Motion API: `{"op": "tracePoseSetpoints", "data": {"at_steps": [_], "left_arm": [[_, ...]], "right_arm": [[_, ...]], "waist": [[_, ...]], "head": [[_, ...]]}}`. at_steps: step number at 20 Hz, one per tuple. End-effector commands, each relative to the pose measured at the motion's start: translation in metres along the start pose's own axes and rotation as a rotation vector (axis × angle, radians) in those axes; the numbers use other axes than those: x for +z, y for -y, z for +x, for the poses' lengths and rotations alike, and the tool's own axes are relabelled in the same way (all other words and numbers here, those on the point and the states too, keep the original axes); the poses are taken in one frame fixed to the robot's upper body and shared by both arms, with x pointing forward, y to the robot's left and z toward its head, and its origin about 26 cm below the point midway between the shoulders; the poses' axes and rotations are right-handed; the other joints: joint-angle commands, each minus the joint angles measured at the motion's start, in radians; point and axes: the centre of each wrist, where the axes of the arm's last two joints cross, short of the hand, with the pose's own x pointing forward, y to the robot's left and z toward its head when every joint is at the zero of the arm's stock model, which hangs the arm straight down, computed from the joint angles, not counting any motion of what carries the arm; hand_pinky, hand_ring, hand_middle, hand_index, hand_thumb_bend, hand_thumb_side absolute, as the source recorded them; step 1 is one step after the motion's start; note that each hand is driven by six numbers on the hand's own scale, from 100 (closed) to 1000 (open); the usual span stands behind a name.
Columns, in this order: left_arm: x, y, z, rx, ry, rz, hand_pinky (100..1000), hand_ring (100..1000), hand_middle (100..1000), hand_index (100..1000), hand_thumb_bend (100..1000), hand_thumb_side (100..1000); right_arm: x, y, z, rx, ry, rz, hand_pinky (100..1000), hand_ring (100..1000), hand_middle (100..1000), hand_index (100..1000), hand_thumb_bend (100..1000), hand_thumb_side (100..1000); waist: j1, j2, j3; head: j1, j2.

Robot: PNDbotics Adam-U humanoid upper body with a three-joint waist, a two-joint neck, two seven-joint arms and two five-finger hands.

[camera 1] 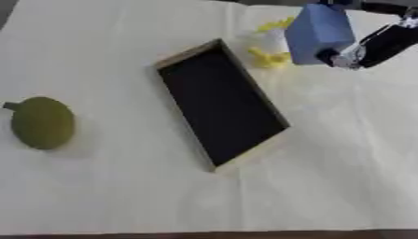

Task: Pick up objects on the table and place them in the box.

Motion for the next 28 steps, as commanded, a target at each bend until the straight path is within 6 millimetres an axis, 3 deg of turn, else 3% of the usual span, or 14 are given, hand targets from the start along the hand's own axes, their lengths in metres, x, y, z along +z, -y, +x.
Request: {"op": "tracePoseSetpoints", "data": {"at_steps": [1, 7, 19, 28], "left_arm": [[-0.009, 0.0, 0.006, 0.003, 0.035, -0.012, 937, 871, 674, 867, 100, 613], [-0.009, 0.001, 0.006, 0.007, 0.037, -0.015, 937, 871, 674, 867, 100, 613], [-0.009, 0.002, 0.006, 0.02, 0.033, -0.016, 939, 873, 674, 867, 100, 614], [-0.009, 0.003, 0.006, 0.027, 0.03, -0.018, 939, 874, 675, 867, 100, 614]], "right_arm": [[0.001, 0.014, 0.022, 0.047, 0.061, 0.009, 860, 830, 645, 765, 100, 321], [-0.019, 0.009, 0.043, 0.084, 0.128, 0.115, 848, 814, 656, 771, 100, 348], [-0.049, -0.017, 0.048, 0.093, 0.13, 0.235, 847, 818, 666, 778, 100, 361], [-0.058, -0.029, 0.049, 0.142, 0.158, 0.265, 885, 886, 758, 880, 118, 386]], "waist": [[0.004, -0.03, 0.002], [-0.001, -0.033, 0.008], [-0.006, -0.029, 0.021], [-0.005, -0.025, 0.024]], "head": [[0.002, -0.002], [0.005, 0.0], [0.006, 0.004], [0.006, 0.003]]}}
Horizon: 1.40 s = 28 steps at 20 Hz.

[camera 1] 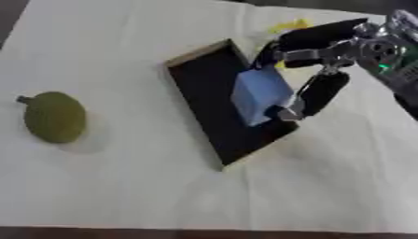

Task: Pick up objects on the table and place them in the box.

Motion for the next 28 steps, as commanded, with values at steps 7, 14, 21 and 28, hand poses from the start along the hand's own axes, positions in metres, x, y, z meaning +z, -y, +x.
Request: {"op": "tracePoseSetpoints", "data": {"at_steps": [7, 14, 21, 28], "left_arm": [[-0.007, 0.0, 0.006, 0.004, 0.032, -0.009, 940, 875, 676, 868, 100, 614], [-0.007, 0.0, 0.006, 0.007, 0.031, -0.007, 941, 876, 676, 868, 100, 616], [-0.007, 0.0, 0.006, 0.007, 0.03, -0.008, 940, 876, 676, 867, 100, 616], [-0.007, 0.0, 0.006, 0.005, 0.027, -0.008, 940, 877, 676, 867, 100, 615]], "right_arm": [[0.006, 0.005, -0.001, 0.083, 0.007, -0.01, 952, 950, 862, 959, 280, 468], [0.013, 0.003, -0.006, 0.043, 0.002, -0.036, 969, 958, 884, 972, 261, 482], [0.018, 0.004, -0.005, 0.029, 0.002, -0.062, 958, 946, 868, 969, 183, 435], [0.047, 0.019, -0.017, -0.041, -0.088, -0.267, 922, 916, 807, 942, 100, 297]], "waist": [[0.01, -0.022, -0.001], [0.008, -0.024, -0.003], [0.008, -0.025, -0.006], [0.011, -0.024, -0.01]], "head": [[0.0, -0.004], [0.008, -0.005], [0.012, -0.005], [0.016, -0.01]]}}
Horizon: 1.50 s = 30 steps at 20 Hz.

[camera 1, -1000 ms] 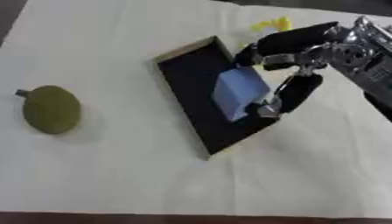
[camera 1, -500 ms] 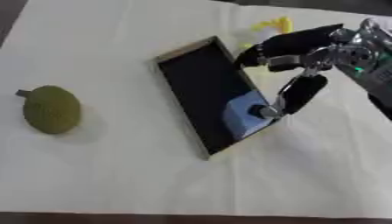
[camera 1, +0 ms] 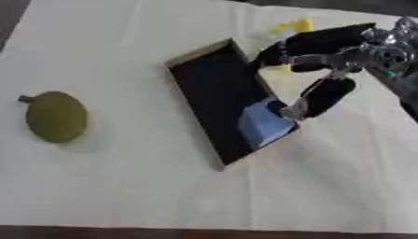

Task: Pick up objects on the table and place them in the box.

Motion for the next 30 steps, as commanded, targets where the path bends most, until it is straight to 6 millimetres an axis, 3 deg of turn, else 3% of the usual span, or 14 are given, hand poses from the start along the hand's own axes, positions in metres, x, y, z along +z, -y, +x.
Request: {"op": "tracePoseSetpoints", "data": {"at_steps": [1, 5, 14, 23, 30], "left_arm": [[-0.008, -0.002, 0.006, -0.008, 0.035, -0.009, 940, 877, 677, 867, 100, 615], [-0.009, -0.003, 0.007, -0.011, 0.041, -0.007, 939, 877, 677, 867, 100, 613], [-0.01, -0.003, 0.007, -0.013, 0.049, -0.011, 941, 879, 676, 866, 100, 610], [-0.012, -0.004, 0.007, -0.009, 0.056, -0.015, 944, 881, 675, 866, 100, 608], [-0.012, -0.004, 0.007, -0.005, 0.055, -0.018, 946, 882, 674, 866, 100, 608]], "right_arm": [[0.021, 0.021, -0.011, -0.012, -0.075, -0.144, 921, 918, 808, 942, 100, 273], [0.025, 0.029, -0.027, -0.025, -0.133, -0.237, 924, 935, 829, 947, 100, 271], [0.012, 0.029, -0.069, 0.002, -0.243, -0.268, 934, 955, 850, 962, 100, 297], [0.002, 0.019, -0.091, 0.076, -0.267, -0.22, 952, 979, 876, 972, 160, 351], [0.002, 0.014, -0.103, 0.11, -0.293, -0.158, 963, 984, 894, 995, 320, 540]], "waist": [[0.009, -0.023, -0.001], [0.011, -0.018, 0.0], [0.011, 0.01, 0.01], [-0.003, 0.043, 0.031], [-0.009, 0.06, 0.039]], "head": [[0.004, -0.011], [0.0, -0.017], [-0.018, -0.051], [-0.024, -0.065], [-0.026, -0.069]]}}
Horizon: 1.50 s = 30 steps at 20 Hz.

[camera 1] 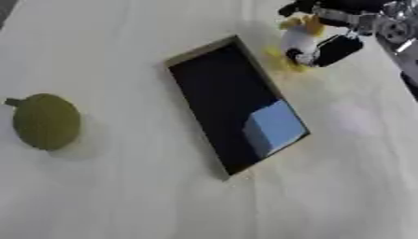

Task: Pick up objects on the table and place them in the box.

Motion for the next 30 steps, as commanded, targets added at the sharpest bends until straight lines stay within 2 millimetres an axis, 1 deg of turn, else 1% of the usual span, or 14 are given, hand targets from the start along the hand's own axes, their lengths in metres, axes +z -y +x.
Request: {"op": "tracePoseSetpoints", "data": {"at_steps": [1, 3, 9, 11, 13, 14, 15, 16, 17, 18, 19, 21, 26, 30], "left_arm": [[-0.009, -0.004, 0.007, -0.012, 0.041, -0.011, 946, 882, 674, 866, 100, 608], [-0.009, -0.004, 0.007, -0.01, 0.04, -0.011, 946, 882, 674, 866, 100, 608], [-0.009, -0.004, 0.007, -0.007, 0.038, -0.011, 947, 882, 674, 866, 100, 609], [-0.009, -0.004, 0.007, -0.007, 0.036, -0.011, 947, 882, 674, 866, 100, 609], [-0.009, -0.004, 0.007, -0.006, 0.036, -0.012, 946, 882, 674, 866, 100, 608], [-0.009, -0.004, 0.007, -0.006, 0.036, -0.012, 946, 882, 675, 865, 100, 608], [-0.009, -0.004, 0.007, -0.006, 0.036, -0.012, 946, 882, 675, 865, 100, 608], [-0.009, -0.004, 0.007, -0.005, 0.036, -0.011, 946, 882, 675, 865, 100, 609], [-0.009, -0.004, 0.007, -0.005, 0.035, -0.011, 946, 882, 675, 865, 100, 609], [-0.009, -0.004, 0.007, -0.004, 0.035, -0.012, 946, 882, 675, 865, 100, 609], [-0.009, -0.003, 0.007, -0.004, 0.035, -0.012, 946, 882, 675, 865, 100, 609], [-0.009, -0.003, 0.007, -0.002, 0.034, -0.012, 946, 882, 675, 864, 100, 610], [-0.009, -0.002, 0.006, 0.002, 0.029, -0.011, 945, 881, 675, 862, 100, 611], [-0.009, -0.002, 0.006, 0.004, 0.026, -0.008, 944, 880, 675, 862, 100, 612]], "right_arm": [[0.006, 0.013, -0.009, 0.045, -0.023, -0.008, 963, 984, 895, 995, 340, 542], [0.006, 0.012, -0.011, 0.051, -0.023, 0.0, 964, 985, 897, 997, 365, 549], [0.005, 0.006, -0.015, 0.057, -0.045, 0.033, 962, 984, 898, 999, 371, 555], [0.004, 0.002, -0.016, 0.063, -0.065, 0.054, 952, 972, 870, 990, 376, 519], [0.003, -0.001, -0.017, 0.06, -0.074, 0.066, 932, 943, 765, 959, 338, 455], [0.003, -0.002, -0.017, 0.053, -0.075, 0.067, 910, 913, 680, 928, 298, 413], [0.003, -0.002, -0.016, 0.044, -0.075, 0.066, 892, 889, 642, 906, 279, 401], [0.003, -0.001, -0.016, 0.034, -0.072, 0.061, 837, 811, 560, 827, 231, 369], [0.003, -0.001, -0.015, 0.023, -0.067, 0.051, 833, 805, 552, 819, 228, 367], [0.003, 0.0, -0.014, 0.014, -0.061, 0.038, 813, 766, 495, 752, 192, 348], [0.004, 0.001, -0.013, 0.003, -0.055, 0.023, 807, 754, 484, 735, 177, 341], [0.005, 0.004, -0.011, -0.023, -0.045, -0.01, 792, 713, 445, 673, 100, 315], [0.009, 0.009, -0.006, -0.104, -0.017, -0.061, 770, 650, 379, 587, 100, 275], [0.013, 0.015, 0.0, -0.16, 0.01, -0.09, 766, 635, 362, 565, 100, 234]], "waist": [[0.005, -0.021, 0.002], [0.004, -0.019, 0.002], [0.002, -0.017, 0.003], [0.002, -0.018, 0.003], [0.002, -0.019, 0.003], [0.001, -0.02, 0.003], [0.001, -0.02, 0.003], [0.002, -0.021, 0.002], [0.002, -0.022, 0.002], [0.002, -0.023, 0.002], [0.002, -0.024, 0.002], [0.002, -0.027, 0.001], [0.003, -0.038, -0.003], [0.006, -0.05, -0.007]], "head": [[-0.003, -0.014], [-0.003, -0.013], [-0.004, -0.013], [-0.004, -0.013], [-0.005, -0.012], [-0.005, -0.011], [-0.005, -0.01], [-0.005, -0.009], [-0.005, -0.008], [-0.005, -0.007], [-0.004, -0.006], [-0.004, -0.004], [-0.005, -0.001], [-0.005, 0.001]]}}
